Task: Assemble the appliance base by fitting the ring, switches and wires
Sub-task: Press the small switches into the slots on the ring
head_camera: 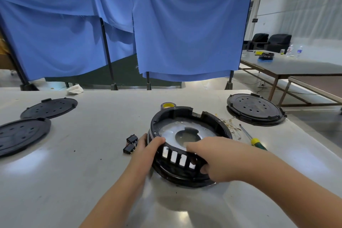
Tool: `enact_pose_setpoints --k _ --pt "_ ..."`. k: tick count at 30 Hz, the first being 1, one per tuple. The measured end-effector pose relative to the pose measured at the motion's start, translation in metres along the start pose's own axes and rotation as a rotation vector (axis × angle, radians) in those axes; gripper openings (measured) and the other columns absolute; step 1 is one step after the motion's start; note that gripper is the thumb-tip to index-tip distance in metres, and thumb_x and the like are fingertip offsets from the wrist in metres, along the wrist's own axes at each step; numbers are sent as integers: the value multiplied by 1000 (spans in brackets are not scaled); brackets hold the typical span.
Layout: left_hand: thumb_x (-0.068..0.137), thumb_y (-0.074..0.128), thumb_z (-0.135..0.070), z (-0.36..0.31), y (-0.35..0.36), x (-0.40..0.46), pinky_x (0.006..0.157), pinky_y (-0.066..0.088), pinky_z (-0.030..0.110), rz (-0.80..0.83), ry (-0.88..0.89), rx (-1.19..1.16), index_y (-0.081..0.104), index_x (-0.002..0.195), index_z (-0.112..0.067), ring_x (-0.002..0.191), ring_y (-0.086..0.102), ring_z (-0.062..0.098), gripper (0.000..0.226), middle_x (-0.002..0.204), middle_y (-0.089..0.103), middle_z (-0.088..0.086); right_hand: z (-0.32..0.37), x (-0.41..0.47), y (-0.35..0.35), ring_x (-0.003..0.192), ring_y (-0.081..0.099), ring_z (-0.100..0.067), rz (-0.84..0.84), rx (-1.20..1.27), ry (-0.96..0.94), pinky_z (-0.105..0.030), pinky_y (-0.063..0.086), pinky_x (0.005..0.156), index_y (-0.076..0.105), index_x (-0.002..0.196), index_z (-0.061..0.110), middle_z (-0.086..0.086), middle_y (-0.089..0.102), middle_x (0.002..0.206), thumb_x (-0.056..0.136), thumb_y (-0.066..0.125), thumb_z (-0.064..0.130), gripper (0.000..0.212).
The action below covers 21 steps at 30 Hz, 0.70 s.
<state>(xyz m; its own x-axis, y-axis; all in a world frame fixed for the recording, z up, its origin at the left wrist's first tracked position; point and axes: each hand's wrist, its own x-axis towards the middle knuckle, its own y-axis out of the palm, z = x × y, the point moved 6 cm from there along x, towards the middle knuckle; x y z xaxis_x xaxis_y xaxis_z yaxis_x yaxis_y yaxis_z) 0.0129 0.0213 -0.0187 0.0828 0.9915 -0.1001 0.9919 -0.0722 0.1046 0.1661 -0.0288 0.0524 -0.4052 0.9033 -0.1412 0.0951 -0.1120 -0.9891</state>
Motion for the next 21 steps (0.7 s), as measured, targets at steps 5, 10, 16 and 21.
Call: enact_pose_setpoints --k 5,10,16,21 --pt "63 58 -42 -3 2 0 92 48 29 -25 86 259 70 96 -35 107 62 7 36 110 68 -14 -14 -6 13 79 43 -16 51 110 53 -19 26 49 44 99 26 5 46 93 89 52 11 20" --pt "68 63 -38 1 5 5 77 46 16 40 102 248 72 96 -35 93 66 -3 29 95 73 -18 -25 -11 18 78 44 -11 52 186 91 -18 33 53 47 100 28 4 52 103 89 52 12 20" --pt "89 63 -19 -9 -34 16 83 49 26 -309 215 404 67 109 -21 93 62 6 21 102 68 -7 -19 -9 20 76 55 -17 -28 394 56 -33 48 65 47 84 27 6 55 80 77 51 22 9" --pt "79 71 -32 -2 -60 22 90 48 37 -405 112 869 61 117 -17 105 59 24 42 112 61 4 -5 -3 24 71 47 -13 -340 266 16 -28 40 63 48 77 20 5 49 74 82 54 46 27"
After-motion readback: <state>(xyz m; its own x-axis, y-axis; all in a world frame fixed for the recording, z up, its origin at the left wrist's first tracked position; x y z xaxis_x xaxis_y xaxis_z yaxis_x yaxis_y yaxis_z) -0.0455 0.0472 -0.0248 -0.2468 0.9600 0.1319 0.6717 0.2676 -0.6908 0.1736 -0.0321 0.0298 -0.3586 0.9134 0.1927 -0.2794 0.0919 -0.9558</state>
